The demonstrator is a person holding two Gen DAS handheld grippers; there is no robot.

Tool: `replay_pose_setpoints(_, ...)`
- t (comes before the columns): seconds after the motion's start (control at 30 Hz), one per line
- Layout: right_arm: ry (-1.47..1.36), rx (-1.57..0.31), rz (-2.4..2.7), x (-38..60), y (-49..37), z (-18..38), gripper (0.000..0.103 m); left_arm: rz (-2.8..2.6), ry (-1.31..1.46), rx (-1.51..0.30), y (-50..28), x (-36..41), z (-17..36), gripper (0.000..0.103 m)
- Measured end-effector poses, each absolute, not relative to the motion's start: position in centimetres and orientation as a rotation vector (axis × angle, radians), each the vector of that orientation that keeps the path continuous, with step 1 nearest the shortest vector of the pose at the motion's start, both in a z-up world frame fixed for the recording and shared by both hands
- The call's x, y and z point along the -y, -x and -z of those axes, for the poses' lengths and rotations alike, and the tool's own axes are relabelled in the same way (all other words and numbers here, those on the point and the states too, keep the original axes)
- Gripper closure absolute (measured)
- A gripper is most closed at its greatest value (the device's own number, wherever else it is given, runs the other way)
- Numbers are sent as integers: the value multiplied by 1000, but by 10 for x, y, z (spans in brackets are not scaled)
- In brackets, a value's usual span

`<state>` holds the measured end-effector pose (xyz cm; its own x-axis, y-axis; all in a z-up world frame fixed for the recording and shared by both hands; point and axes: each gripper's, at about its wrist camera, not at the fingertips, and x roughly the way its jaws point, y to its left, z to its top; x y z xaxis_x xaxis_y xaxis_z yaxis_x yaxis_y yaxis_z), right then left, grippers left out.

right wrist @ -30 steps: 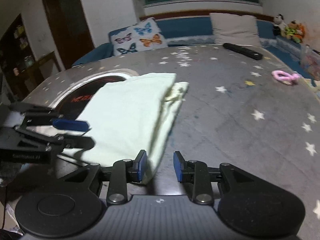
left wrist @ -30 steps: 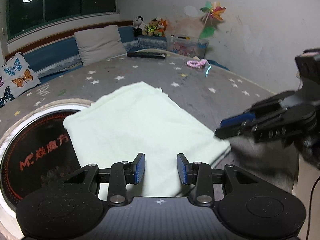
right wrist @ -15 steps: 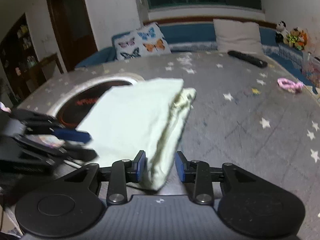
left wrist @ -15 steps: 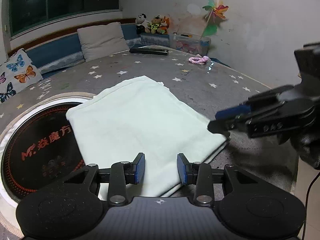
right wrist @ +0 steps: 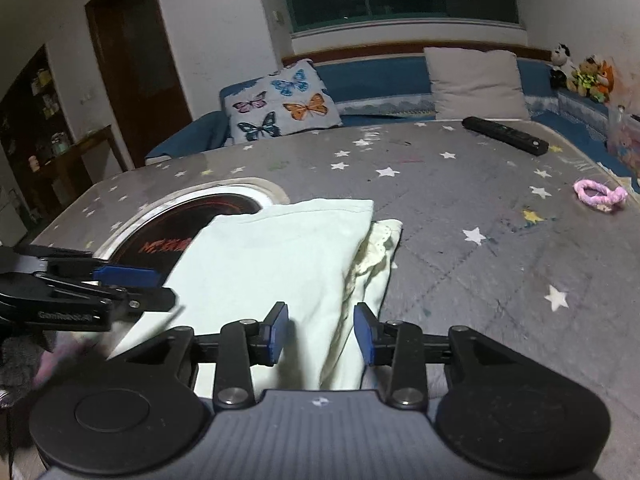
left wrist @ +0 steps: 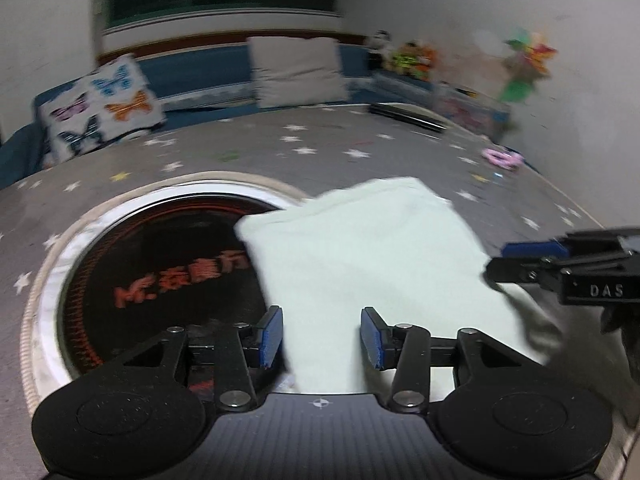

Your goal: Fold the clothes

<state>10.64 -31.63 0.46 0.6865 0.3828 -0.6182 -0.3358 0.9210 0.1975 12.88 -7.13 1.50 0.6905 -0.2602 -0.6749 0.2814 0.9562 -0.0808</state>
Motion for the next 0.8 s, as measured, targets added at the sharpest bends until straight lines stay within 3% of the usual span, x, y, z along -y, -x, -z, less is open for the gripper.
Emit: replay_pose_setpoints(0.8,-381,-746,-319,332,-142,18,50,267,104,-813,-167,48,-4,53)
